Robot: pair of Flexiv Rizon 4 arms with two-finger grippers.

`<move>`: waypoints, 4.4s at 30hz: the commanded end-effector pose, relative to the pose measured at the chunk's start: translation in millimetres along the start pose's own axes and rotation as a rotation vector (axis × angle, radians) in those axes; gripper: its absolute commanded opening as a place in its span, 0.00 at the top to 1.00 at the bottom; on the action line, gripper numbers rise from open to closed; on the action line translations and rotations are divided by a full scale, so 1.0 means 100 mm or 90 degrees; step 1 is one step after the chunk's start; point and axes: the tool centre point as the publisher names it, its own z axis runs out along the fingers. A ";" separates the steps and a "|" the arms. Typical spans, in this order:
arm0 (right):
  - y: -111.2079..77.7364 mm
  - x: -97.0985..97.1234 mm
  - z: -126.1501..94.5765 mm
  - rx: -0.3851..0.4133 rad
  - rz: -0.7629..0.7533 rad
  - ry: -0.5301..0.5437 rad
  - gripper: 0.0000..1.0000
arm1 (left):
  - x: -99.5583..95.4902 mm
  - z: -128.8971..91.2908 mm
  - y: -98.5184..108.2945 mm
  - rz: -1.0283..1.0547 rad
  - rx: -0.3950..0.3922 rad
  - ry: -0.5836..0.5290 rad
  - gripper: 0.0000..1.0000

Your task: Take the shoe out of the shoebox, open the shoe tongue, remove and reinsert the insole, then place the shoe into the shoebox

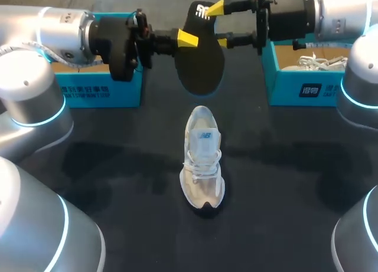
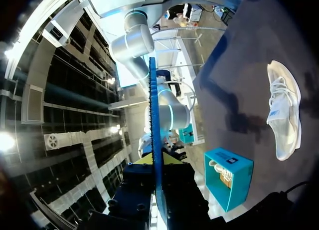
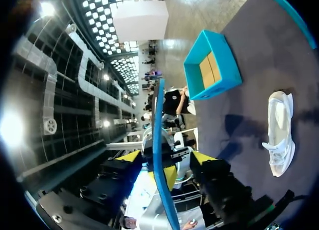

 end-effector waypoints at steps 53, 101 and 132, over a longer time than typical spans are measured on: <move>-0.76 -0.33 -0.89 -0.060 -0.114 0.025 0.00 | 0.00 -0.19 0.03 -0.019 -0.026 -0.007 1.00; -0.76 -0.33 -0.89 -0.060 -0.114 0.025 0.00 | 0.02 -0.37 -0.08 -1.315 -0.037 -0.102 1.00; -0.76 -0.33 -0.89 -0.060 -0.114 0.025 0.00 | 0.06 -0.35 -0.08 -1.433 0.005 -0.069 1.00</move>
